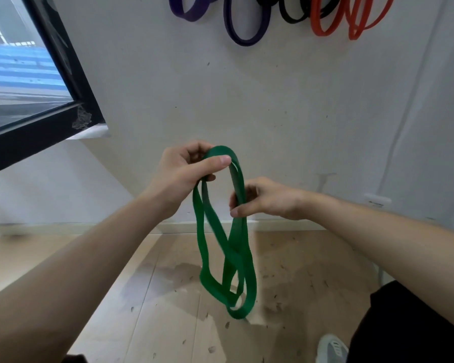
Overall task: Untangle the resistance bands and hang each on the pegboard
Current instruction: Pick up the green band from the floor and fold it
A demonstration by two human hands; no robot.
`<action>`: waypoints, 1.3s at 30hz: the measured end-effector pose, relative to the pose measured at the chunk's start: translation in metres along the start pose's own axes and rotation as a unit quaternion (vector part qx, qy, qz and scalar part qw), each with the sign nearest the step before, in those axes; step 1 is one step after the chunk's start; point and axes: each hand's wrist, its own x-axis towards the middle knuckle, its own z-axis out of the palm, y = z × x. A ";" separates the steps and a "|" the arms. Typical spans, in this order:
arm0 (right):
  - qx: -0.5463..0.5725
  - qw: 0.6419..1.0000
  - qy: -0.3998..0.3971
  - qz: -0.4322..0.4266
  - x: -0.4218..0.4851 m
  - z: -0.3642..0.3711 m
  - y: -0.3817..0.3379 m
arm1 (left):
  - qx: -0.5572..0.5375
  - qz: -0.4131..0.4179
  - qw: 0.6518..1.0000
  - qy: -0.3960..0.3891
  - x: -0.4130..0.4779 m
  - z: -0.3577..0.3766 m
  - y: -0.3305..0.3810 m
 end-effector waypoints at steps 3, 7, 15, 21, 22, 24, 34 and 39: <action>0.006 1.000 0.000 0.004 0.004 -0.002 0.002 | -0.008 -0.001 1.000 0.029 0.000 -0.011 -0.001; -0.013 1.000 -0.003 0.000 0.004 -0.006 0.004 | -0.037 -0.007 0.996 0.077 0.002 -0.027 -0.001; -0.005 0.996 0.077 -0.045 -0.003 -0.007 -0.010 | -0.021 -0.022 0.995 0.096 -0.001 -0.062 -0.008; 0.010 0.979 0.188 -0.079 -0.013 -0.022 -0.021 | 0.043 -0.089 0.995 0.032 -0.007 -0.083 -0.028; 0.023 0.974 0.208 -0.088 -0.015 -0.024 -0.024 | 0.057 -0.102 0.993 0.011 -0.008 -0.082 -0.031; 0.047 0.965 0.234 -0.113 -0.018 -0.028 -0.029 | 0.095 -0.118 0.988 -0.037 -0.010 -0.078 -0.034; -0.028 0.967 0.194 -0.163 -0.019 -0.014 -0.042 | 0.070 -0.104 0.987 -0.096 -0.004 -0.023 -0.016; -0.054 0.988 0.096 -0.111 -0.017 -0.012 -0.035 | 0.058 -0.085 0.992 -0.075 -0.003 -0.006 -0.010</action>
